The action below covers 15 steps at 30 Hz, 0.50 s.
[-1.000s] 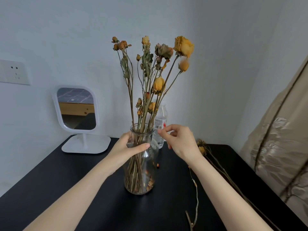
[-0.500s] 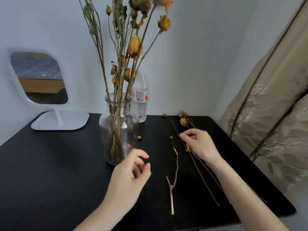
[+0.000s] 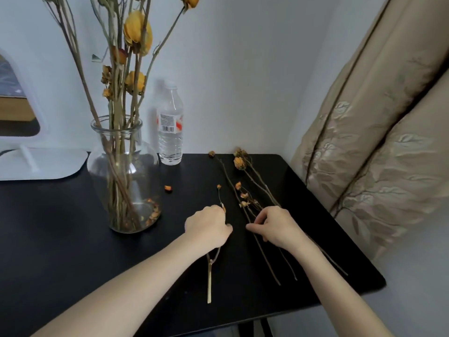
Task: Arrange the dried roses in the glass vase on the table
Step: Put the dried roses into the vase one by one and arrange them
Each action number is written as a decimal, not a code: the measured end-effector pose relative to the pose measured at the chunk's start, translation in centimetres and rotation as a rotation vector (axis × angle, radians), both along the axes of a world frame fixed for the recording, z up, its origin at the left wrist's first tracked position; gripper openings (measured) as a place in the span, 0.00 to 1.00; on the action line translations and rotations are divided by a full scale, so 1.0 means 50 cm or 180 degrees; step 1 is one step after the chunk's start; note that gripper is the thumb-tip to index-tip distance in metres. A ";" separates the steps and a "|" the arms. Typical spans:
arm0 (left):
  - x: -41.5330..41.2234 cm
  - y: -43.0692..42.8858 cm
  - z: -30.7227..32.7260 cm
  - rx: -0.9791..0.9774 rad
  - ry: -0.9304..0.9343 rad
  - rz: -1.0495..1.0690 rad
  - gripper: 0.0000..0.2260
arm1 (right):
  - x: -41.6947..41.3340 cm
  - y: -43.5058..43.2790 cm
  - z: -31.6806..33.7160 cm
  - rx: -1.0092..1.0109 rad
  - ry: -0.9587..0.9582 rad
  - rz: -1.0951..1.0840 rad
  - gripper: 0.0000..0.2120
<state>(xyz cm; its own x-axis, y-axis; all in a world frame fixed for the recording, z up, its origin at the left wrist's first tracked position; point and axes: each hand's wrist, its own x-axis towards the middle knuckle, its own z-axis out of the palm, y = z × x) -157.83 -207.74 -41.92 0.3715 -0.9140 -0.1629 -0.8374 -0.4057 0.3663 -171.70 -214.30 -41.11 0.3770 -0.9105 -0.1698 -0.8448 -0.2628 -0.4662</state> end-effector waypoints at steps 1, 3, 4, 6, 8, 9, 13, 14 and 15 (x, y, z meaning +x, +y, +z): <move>0.000 -0.003 0.000 -0.0002 -0.0011 0.0004 0.11 | 0.004 0.000 -0.001 -0.0037 0.0051 -0.0015 0.09; 0.000 -0.005 0.001 -0.0015 -0.0042 0.0034 0.08 | 0.012 -0.001 0.000 -0.0082 0.0137 -0.0035 0.08; 0.000 -0.005 0.002 -0.0016 -0.0052 0.0057 0.08 | 0.015 -0.001 0.000 -0.0080 0.0161 -0.0029 0.08; 0.000 -0.005 0.004 -0.0012 -0.0045 0.0123 0.11 | 0.020 -0.002 0.001 -0.0051 0.0187 -0.0026 0.08; 0.002 -0.004 0.005 -0.0009 -0.0015 0.0177 0.13 | 0.024 -0.003 0.002 0.0001 0.0185 -0.0064 0.07; 0.004 -0.004 0.005 -0.0015 0.0005 0.0189 0.14 | 0.026 -0.004 0.002 0.0030 0.0174 -0.0092 0.07; 0.022 0.004 0.006 -0.0176 0.0176 0.0213 0.16 | 0.029 -0.003 0.006 0.0077 -0.0069 -0.0184 0.07; 0.028 0.009 0.007 -0.0272 0.0250 0.0208 0.17 | 0.028 -0.002 0.008 0.0056 -0.0171 -0.0188 0.07; 0.035 0.014 0.008 -0.0384 0.0332 0.0189 0.17 | 0.026 0.000 0.012 0.0027 -0.0278 -0.0185 0.07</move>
<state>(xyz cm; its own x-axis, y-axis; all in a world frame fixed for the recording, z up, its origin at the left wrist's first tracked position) -156.07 -207.02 -41.50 0.4122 -0.9062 -0.0939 -0.7682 -0.4011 0.4990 -170.37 -214.31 -40.52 0.3371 -0.9300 -0.1463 -0.8146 -0.2102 -0.5406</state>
